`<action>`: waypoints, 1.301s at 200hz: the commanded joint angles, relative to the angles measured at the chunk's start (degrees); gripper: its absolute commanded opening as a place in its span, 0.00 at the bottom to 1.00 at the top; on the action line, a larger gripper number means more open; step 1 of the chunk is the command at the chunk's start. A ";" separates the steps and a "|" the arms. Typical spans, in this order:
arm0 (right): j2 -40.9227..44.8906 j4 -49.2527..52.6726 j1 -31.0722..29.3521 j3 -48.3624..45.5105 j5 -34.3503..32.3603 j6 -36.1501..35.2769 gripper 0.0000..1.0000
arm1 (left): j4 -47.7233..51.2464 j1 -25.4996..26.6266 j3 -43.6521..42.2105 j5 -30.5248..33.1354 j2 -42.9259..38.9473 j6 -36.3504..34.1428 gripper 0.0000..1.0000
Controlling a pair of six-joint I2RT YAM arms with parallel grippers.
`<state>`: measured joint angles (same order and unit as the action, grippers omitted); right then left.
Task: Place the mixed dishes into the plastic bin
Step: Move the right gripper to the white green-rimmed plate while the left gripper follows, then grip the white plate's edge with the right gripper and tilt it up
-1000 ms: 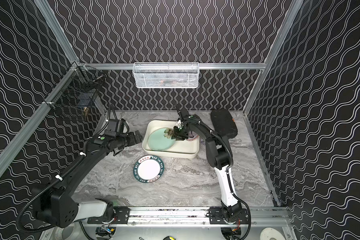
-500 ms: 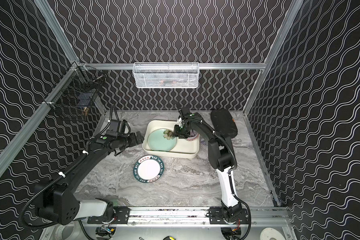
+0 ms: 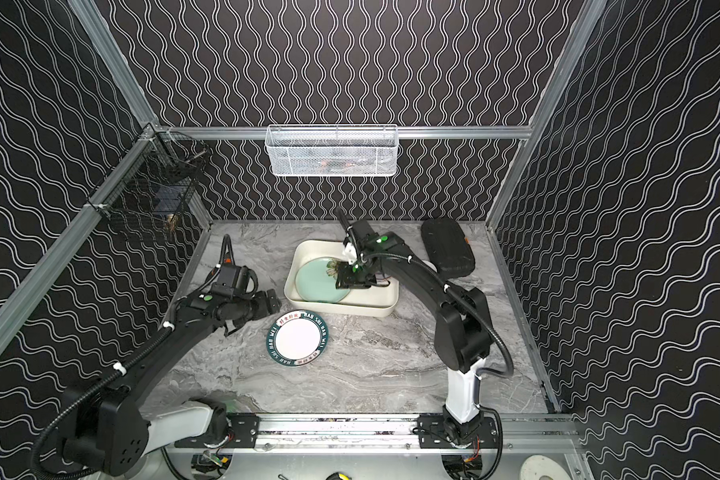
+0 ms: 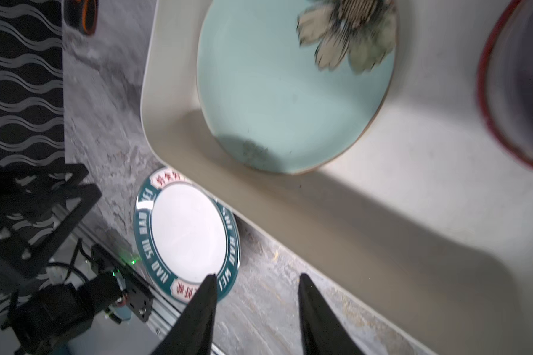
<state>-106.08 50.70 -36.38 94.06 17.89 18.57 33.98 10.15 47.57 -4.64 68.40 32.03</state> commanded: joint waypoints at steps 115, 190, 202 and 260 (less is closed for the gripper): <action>2.73 -27.14 -6.55 -24.74 12.81 13.77 0.33 | 3.20 7.84 -8.15 1.08 -4.20 8.73 0.69; 0.31 -30.07 -8.34 -25.37 11.64 16.05 0.30 | 2.77 10.43 -8.81 1.49 -4.27 9.46 0.62; 0.71 -29.74 -8.36 -25.63 10.50 16.21 0.30 | 2.85 10.60 -8.73 1.56 -4.08 9.44 0.62; 1.45 -28.55 -8.41 -27.18 8.92 15.32 0.31 | 2.67 10.94 -8.45 1.91 -3.30 9.18 0.61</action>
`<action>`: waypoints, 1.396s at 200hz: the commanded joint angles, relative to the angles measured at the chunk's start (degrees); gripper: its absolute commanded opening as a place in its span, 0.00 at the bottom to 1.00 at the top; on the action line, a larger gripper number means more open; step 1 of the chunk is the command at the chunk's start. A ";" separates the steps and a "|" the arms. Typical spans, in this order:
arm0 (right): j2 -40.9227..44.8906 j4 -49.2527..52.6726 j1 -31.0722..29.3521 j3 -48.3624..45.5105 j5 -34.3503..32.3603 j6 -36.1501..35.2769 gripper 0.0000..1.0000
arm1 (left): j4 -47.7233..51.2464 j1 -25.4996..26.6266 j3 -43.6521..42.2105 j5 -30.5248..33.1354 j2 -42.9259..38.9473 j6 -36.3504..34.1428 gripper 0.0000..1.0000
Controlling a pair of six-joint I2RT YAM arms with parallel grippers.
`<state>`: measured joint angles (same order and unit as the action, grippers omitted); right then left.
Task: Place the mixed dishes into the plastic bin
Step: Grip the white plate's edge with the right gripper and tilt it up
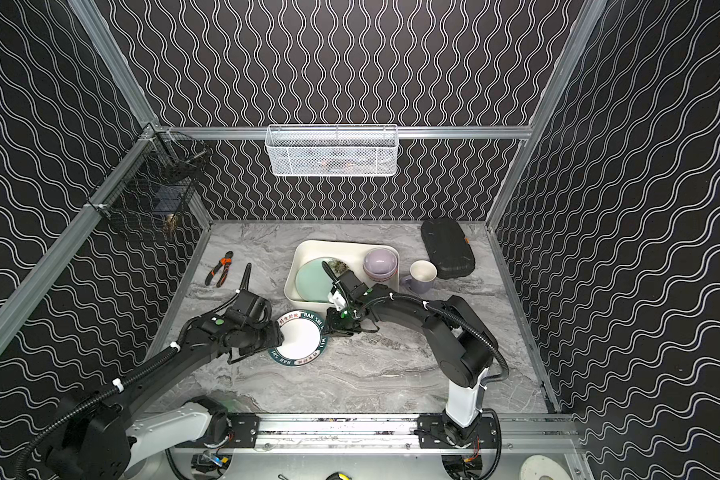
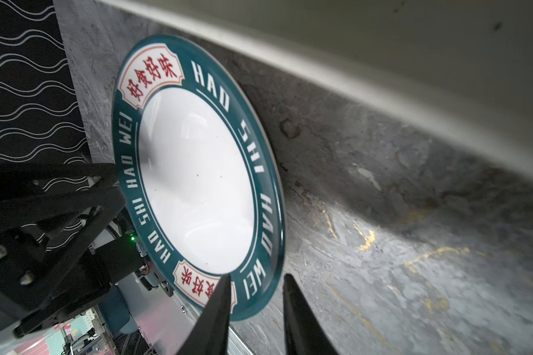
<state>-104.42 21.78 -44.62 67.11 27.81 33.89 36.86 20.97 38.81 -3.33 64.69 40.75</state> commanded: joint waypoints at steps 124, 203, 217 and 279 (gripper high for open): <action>-3.94 0.32 0.10 2.67 0.75 -0.84 0.21 | -1.48 1.53 1.71 0.28 4.60 -0.95 0.44; -0.54 2.11 2.58 0.71 1.10 -0.91 0.02 | -3.08 2.50 3.00 -0.21 6.75 -1.35 0.44; -0.13 2.53 3.21 0.32 1.43 -1.18 0.00 | -3.15 2.49 3.33 -0.10 7.02 -1.54 0.44; 2.26 4.64 4.36 0.51 5.15 -2.88 0.00 | 0.12 2.39 8.66 2.21 6.89 -3.61 0.52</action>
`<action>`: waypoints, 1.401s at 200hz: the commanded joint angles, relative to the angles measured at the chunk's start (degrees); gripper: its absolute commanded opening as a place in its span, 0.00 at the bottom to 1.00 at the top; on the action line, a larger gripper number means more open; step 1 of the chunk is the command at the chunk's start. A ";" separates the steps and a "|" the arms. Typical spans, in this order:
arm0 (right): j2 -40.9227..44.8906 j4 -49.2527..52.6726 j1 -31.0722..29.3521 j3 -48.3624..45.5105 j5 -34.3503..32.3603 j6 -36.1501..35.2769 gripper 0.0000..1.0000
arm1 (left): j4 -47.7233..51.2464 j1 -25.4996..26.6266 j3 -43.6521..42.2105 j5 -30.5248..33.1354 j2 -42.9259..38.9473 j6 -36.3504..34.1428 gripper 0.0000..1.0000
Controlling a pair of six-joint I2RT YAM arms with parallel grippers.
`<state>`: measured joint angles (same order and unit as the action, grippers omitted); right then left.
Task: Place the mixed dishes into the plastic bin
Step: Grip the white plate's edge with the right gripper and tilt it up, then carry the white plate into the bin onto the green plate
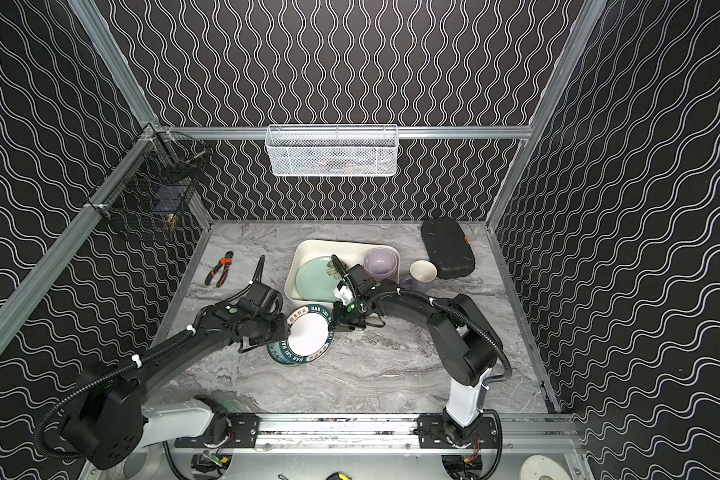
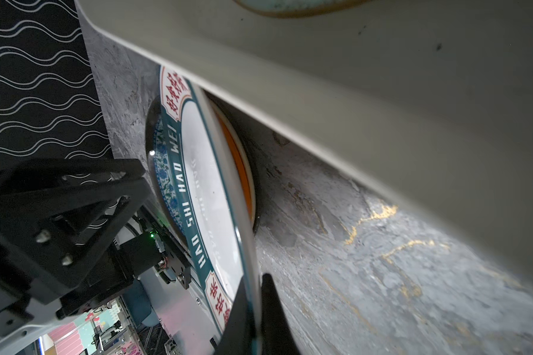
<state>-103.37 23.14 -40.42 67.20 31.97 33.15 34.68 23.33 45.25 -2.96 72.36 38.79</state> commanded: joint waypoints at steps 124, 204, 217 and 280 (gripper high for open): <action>5.66 15.47 5.72 13.24 2.73 -8.94 0.00 | 7.34 -9.19 12.46 2.99 -4.83 -6.28 0.98; -10.49 19.59 14.83 32.52 -2.06 -12.48 0.00 | 5.61 -12.07 12.19 0.58 -5.14 -6.97 0.98; -13.47 20.04 15.11 35.74 -2.35 -12.52 0.00 | 4.98 -12.33 12.11 -0.16 -4.25 -6.99 0.99; -23.78 21.60 15.05 44.28 -1.90 -11.97 0.00 | 3.22 -13.66 13.17 -1.94 -0.58 -8.41 0.99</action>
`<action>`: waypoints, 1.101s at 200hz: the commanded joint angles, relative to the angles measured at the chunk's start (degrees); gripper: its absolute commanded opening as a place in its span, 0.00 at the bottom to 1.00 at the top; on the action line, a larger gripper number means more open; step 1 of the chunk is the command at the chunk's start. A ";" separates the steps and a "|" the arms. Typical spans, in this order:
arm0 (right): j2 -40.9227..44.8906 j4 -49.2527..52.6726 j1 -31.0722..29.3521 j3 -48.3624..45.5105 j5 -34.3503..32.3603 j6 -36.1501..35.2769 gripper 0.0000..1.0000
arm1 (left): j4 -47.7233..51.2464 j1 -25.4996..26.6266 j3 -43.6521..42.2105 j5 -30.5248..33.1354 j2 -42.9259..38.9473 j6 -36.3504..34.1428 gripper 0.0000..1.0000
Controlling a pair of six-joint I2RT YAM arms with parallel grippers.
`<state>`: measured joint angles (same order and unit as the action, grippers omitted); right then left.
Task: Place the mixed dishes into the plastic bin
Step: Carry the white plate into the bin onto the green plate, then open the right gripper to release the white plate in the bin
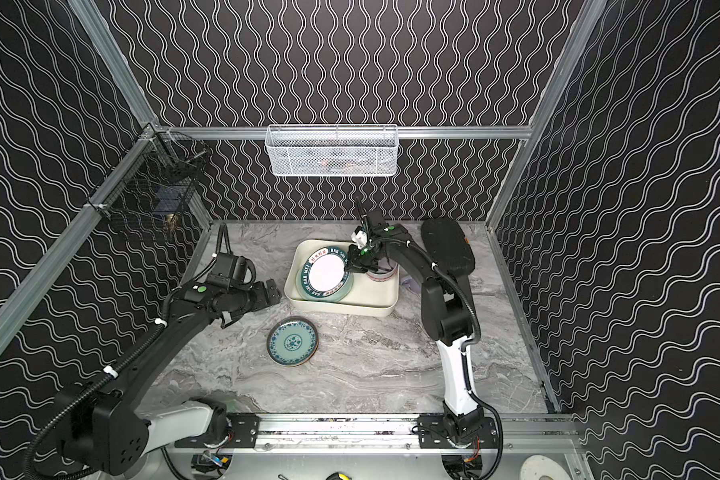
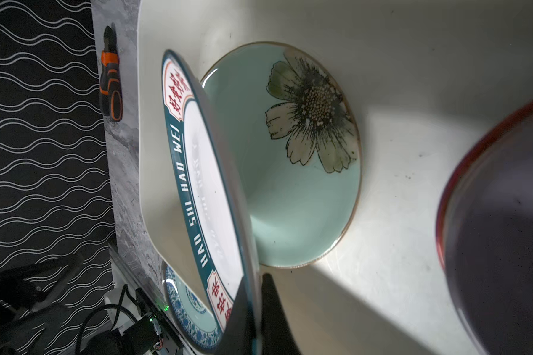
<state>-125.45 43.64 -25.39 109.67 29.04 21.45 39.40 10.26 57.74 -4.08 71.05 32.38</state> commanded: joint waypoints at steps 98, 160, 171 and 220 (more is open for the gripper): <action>-5.69 4.07 0.03 4.22 -1.25 -1.23 0.14 | -3.27 -2.86 -0.16 -3.72 3.39 -2.85 0.98; -8.30 8.25 -1.42 6.44 -4.60 -3.30 0.31 | -4.99 -3.05 -1.87 -4.87 3.08 -1.88 0.98; -8.42 8.58 -1.56 6.78 -4.90 -3.56 0.38 | -5.20 -3.13 -2.19 -5.05 2.99 -1.71 0.98; -8.28 9.62 -1.77 7.11 -5.68 -4.14 0.47 | -6.00 -3.14 -3.72 -5.68 2.21 -1.10 0.99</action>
<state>-133.93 51.48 -27.05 116.60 24.03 18.50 34.89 7.22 54.63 -8.97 73.80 30.57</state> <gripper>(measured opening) 0.469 0.985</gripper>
